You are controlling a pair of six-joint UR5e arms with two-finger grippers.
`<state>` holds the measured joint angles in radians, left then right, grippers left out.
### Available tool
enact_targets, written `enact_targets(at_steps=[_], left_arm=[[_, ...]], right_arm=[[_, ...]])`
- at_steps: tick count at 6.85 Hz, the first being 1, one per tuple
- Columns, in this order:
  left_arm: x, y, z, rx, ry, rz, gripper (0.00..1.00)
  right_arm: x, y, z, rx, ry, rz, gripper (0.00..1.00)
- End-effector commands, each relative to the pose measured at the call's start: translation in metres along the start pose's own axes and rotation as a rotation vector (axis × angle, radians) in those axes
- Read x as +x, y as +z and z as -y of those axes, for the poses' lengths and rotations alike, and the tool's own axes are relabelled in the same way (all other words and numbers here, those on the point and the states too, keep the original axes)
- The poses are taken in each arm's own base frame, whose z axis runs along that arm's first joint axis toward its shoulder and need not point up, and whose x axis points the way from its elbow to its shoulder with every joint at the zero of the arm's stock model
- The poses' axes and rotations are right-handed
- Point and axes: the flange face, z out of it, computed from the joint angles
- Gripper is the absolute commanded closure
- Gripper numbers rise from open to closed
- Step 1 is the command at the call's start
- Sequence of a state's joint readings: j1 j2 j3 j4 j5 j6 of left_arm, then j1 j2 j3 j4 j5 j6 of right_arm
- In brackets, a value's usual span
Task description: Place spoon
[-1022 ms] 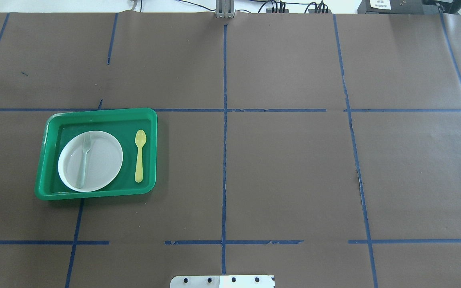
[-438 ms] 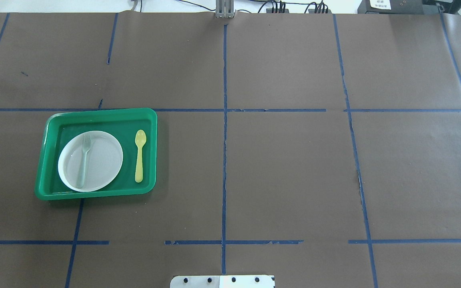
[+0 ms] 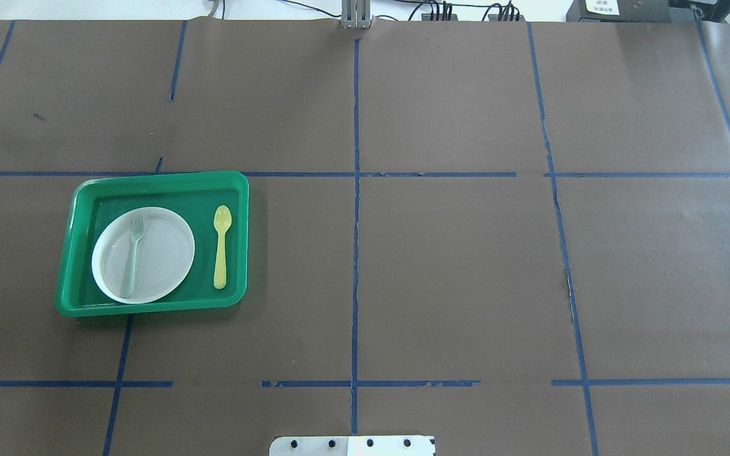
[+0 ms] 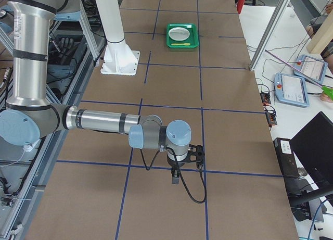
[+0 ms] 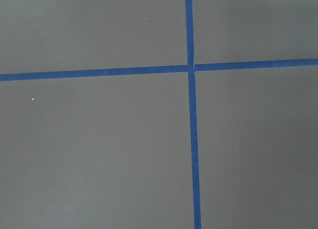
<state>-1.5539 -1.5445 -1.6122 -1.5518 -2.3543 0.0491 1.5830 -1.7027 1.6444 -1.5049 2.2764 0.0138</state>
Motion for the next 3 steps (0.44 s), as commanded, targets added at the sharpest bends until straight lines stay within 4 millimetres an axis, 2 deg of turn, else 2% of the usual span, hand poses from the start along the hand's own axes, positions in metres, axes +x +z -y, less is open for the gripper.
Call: enact_targets(at_steps=[1, 3], left_arm=[[-0.0004, 0.0003, 0.0001, 0.001, 0.002, 0.001, 0.00], [-0.0012, 0.0013, 0.0000, -0.001, 0.001, 0.000, 0.00]], right_arm=[[0.0000, 0.0000, 0.0000, 0.000, 0.000, 0.000, 0.00], [0.0000, 0.0000, 0.0000, 0.000, 0.000, 0.000, 0.00]])
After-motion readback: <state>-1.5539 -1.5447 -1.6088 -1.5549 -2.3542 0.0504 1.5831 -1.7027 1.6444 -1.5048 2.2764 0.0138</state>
